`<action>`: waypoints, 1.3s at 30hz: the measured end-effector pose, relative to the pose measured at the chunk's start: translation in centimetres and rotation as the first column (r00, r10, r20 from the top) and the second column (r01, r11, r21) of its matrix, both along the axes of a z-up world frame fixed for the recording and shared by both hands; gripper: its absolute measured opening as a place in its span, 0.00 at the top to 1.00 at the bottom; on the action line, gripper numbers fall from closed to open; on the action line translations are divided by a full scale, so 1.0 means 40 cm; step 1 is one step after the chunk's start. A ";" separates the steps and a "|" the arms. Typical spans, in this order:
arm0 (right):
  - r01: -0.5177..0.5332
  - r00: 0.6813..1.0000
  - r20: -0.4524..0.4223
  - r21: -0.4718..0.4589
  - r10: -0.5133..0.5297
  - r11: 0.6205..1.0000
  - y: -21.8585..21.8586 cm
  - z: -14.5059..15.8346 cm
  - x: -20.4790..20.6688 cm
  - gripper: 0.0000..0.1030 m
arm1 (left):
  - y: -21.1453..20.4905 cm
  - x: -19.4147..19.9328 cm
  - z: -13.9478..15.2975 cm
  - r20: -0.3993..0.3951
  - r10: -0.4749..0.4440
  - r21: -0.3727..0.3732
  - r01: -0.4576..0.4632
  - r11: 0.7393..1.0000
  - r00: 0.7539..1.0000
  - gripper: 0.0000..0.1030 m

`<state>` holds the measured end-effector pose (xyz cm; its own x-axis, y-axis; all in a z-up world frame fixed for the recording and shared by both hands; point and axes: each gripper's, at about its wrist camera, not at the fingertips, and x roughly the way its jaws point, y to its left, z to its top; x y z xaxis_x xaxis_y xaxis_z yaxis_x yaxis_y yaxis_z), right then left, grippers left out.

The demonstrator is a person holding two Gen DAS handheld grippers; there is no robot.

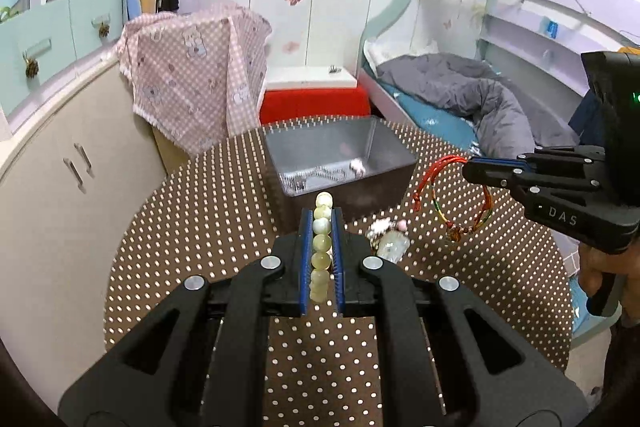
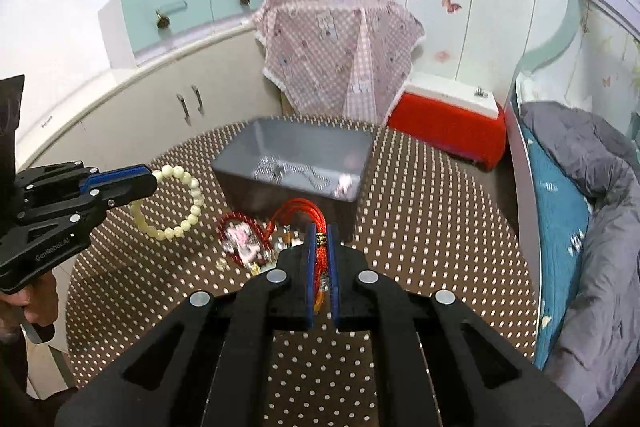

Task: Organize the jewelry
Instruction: 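Lower both bracelets into the grey box and open both tools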

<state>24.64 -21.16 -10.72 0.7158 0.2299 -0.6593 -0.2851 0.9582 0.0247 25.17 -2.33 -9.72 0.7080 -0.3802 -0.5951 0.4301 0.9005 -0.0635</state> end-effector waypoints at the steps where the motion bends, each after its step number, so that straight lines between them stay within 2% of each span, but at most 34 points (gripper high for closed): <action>1: -0.004 1.000 0.012 -0.003 0.004 1.000 0.005 0.013 0.002 0.96 | 0.000 -0.001 0.011 0.008 -0.004 -0.006 0.004 1.000 1.000 0.91; 9: -0.039 0.989 0.139 -0.012 0.041 0.999 0.016 0.154 0.048 0.96 | -0.014 0.022 0.134 0.134 -0.011 -0.026 0.015 1.000 0.991 0.91; 14: -0.055 0.985 0.165 0.013 0.052 0.998 0.016 0.200 0.114 0.96 | -0.022 0.088 0.175 0.145 -0.011 -0.054 0.019 0.998 0.989 0.91; 19: -0.056 0.989 0.139 0.022 0.052 0.998 0.022 0.190 0.177 0.96 | -0.053 0.161 0.170 0.108 -0.031 -0.062 0.038 0.997 0.994 0.91; 28: -0.060 0.997 0.050 0.040 0.058 0.997 0.039 0.136 0.271 0.94 | -0.090 0.250 0.115 0.024 -0.035 -0.050 0.036 0.998 0.999 0.90; 29: -0.050 0.998 0.040 0.034 0.049 0.998 0.039 0.128 0.280 0.88 | -0.094 0.258 0.111 0.011 -0.032 -0.041 0.033 0.999 0.999 0.90; 30: -0.032 0.999 0.031 0.036 0.031 0.999 0.034 0.121 0.287 0.68 | -0.096 0.270 0.100 -0.013 -0.017 -0.020 0.017 1.000 1.000 0.84; 31: -0.017 0.999 0.029 0.041 0.016 0.999 0.028 0.118 0.290 0.52 | -0.094 0.279 0.094 -0.026 0.009 -0.006 -0.009 1.000 1.000 0.55; 32: 0.033 0.999 0.040 0.039 -0.034 0.999 0.013 0.117 0.289 0.35 | -0.079 0.281 0.093 -0.016 0.085 0.013 -0.085 0.996 0.996 0.43; 33: 0.056 0.997 0.045 0.043 -0.058 0.997 0.001 0.118 0.287 0.20 | -0.060 0.282 0.096 -0.003 0.141 0.013 -0.141 0.990 0.990 0.21; 34: 0.074 0.996 0.046 0.072 -0.077 0.995 -0.020 0.120 0.283 0.13 | -0.039 0.277 0.103 0.008 0.155 -0.019 -0.155 0.988 0.988 0.12; 35: 0.081 0.995 0.049 0.097 -0.086 0.992 -0.034 0.123 0.277 0.07 | -0.027 0.272 0.107 0.012 0.157 -0.042 -0.157 0.987 0.987 0.12; 36: 0.092 0.994 0.057 0.104 -0.098 0.990 -0.043 0.127 0.271 0.07 | -0.011 0.266 0.113 0.013 0.172 -0.060 -0.171 0.983 0.985 0.12; 39: 0.124 0.988 0.077 0.107 -0.132 0.987 -0.061 0.139 0.249 0.07 | 0.009 0.246 0.129 0.044 0.216 -0.037 -0.214 0.976 0.976 0.11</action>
<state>34.61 -23.60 -5.16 0.7954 0.1959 -0.5736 -0.1655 0.9806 0.1054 35.00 -1.97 -4.55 0.8024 -0.2346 -0.5488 0.2301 0.9700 -0.0782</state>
